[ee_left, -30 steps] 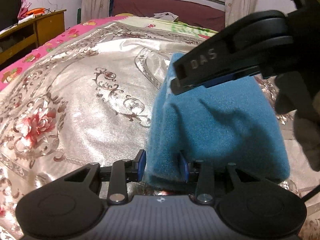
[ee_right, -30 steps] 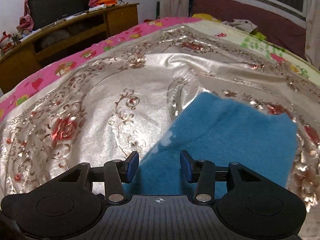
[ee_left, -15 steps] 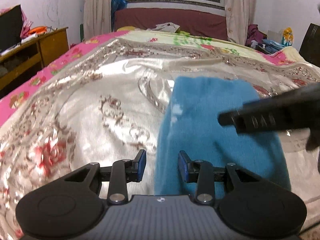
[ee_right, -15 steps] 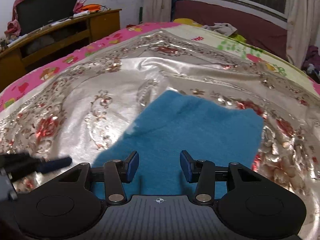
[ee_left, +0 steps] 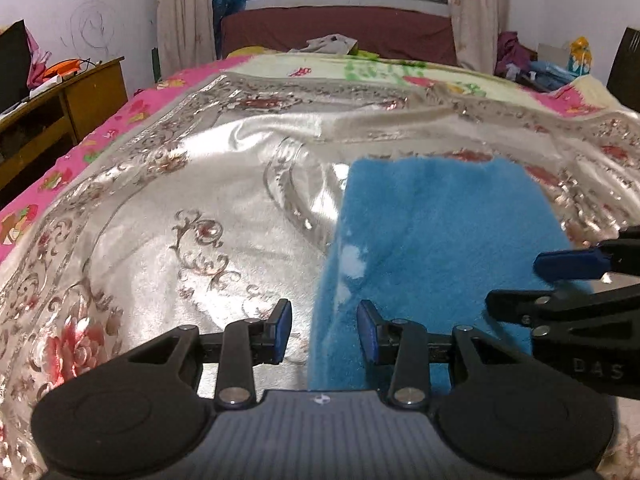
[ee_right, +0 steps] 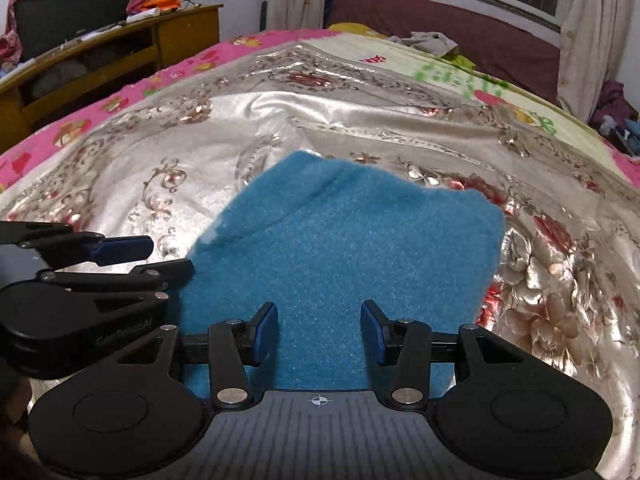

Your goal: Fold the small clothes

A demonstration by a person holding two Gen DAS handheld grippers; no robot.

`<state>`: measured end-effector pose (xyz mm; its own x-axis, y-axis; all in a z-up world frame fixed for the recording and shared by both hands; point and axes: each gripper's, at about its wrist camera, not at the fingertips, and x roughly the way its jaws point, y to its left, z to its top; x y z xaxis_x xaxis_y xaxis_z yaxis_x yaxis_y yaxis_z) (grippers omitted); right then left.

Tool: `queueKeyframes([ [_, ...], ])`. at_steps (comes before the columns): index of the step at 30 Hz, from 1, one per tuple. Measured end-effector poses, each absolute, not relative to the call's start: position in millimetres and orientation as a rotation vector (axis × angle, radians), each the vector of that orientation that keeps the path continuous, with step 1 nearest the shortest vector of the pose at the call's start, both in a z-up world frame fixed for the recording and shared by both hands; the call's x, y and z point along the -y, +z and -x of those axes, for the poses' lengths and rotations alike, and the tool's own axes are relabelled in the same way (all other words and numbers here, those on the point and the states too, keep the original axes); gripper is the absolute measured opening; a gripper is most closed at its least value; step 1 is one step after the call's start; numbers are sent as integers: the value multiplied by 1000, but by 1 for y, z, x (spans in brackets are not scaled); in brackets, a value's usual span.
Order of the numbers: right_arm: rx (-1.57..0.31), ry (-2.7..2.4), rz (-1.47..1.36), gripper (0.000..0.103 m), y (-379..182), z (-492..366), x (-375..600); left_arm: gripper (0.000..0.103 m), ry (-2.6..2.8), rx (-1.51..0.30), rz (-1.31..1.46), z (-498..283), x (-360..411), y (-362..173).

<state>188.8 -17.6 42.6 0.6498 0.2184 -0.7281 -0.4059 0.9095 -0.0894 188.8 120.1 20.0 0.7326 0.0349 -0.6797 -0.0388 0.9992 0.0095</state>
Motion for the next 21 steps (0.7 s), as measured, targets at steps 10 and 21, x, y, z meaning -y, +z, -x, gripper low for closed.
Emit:
queueKeyframes([
  [10, -774, 357, 267, 47, 43, -180, 16, 44, 53, -771, -30, -189, -121, 12],
  [21, -770, 330, 258, 48, 49, -170, 26, 44, 56, -782, -18, -184, -123, 18],
])
